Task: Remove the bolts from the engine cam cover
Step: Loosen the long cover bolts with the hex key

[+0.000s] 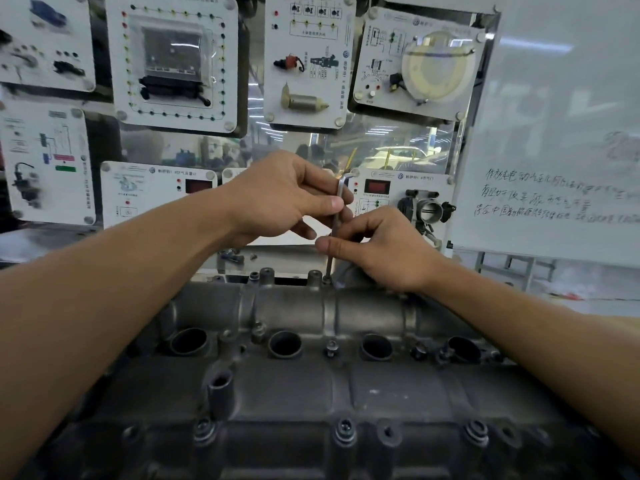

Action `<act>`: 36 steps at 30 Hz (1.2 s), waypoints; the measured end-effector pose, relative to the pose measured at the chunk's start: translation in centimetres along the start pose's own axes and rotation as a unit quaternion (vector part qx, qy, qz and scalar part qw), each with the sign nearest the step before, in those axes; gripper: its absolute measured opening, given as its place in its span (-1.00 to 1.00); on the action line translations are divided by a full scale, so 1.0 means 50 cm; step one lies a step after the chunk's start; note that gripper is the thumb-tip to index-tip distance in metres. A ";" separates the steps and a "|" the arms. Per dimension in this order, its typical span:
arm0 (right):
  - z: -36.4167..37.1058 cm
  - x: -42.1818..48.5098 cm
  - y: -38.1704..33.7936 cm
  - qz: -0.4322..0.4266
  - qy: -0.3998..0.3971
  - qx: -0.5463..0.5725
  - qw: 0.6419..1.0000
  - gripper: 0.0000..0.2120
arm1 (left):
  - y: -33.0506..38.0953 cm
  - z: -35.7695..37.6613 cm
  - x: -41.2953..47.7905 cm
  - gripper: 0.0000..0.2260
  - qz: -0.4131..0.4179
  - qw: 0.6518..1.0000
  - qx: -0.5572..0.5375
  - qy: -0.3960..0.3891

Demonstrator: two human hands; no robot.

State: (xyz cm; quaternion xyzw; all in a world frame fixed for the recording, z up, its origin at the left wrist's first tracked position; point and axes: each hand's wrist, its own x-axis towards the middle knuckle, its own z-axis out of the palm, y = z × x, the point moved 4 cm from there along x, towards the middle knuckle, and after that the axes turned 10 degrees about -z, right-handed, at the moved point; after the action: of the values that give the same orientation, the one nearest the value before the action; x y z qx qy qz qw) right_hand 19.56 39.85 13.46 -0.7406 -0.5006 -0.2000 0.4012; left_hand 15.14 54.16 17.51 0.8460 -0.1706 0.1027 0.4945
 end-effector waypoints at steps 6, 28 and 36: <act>0.009 -0.006 -0.011 -0.007 0.057 -0.041 0.997 -0.54 | 0.003 0.006 -0.001 -0.91 0.004 1.000 -0.009 0.028; 0.001 -0.001 -0.010 -0.001 -0.017 -0.021 1.000 -0.64 | -0.021 0.059 0.051 -0.83 -0.059 0.922 -0.368 -0.105; 0.001 -0.011 -0.013 -0.003 0.019 -0.010 1.000 -0.61 | 0.033 0.017 -0.009 -0.73 0.128 0.949 0.057 0.283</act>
State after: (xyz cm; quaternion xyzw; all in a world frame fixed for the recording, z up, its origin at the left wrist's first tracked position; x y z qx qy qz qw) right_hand 18.74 39.69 13.31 -0.7389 -0.4931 -0.2202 0.4029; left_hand 14.07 52.77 18.27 0.7801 -0.1244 0.4100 0.4559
